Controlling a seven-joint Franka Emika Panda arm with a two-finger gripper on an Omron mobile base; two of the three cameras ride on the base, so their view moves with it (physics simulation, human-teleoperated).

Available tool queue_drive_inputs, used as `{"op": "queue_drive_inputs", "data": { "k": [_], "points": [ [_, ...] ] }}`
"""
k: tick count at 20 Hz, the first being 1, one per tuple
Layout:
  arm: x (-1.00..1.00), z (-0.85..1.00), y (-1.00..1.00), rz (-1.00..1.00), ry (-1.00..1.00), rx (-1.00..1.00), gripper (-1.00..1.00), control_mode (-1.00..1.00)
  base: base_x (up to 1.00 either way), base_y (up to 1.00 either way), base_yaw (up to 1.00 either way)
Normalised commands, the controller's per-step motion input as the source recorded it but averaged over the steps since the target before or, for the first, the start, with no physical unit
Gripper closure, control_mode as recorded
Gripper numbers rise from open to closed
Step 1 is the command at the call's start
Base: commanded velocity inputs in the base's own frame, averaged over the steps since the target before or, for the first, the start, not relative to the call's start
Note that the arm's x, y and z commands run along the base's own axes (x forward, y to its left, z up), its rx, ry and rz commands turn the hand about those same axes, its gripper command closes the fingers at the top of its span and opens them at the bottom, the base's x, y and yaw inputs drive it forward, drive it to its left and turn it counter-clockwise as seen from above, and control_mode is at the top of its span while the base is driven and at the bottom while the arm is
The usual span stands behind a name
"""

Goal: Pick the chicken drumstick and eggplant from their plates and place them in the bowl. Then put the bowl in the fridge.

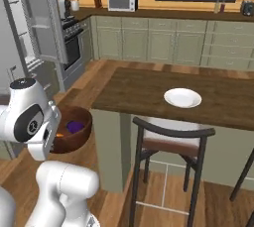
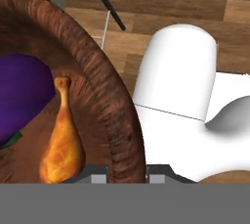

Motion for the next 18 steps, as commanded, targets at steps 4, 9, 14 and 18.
{"op": "queue_drive_inputs", "data": {
  "k": [4, 9, 14, 18],
  "points": [
    [0.00, 0.00, 0.00, 0.00, 0.00, 0.00, 1.00, 1.00, 0.39, 1.00, -0.02],
    [0.00, 0.00, 0.00, 0.00, 0.00, 0.00, 1.00, 1.00, 0.26, 0.63, -0.19],
    [0.00, 0.00, 0.00, 0.00, 0.00, 0.00, 1.00, 1.00, 0.53, 0.82, -0.21],
    [0.00, 0.00, 0.00, 0.00, 0.00, 0.00, 1.00, 1.00, 0.64, 0.58, -0.11]
  ]
}}
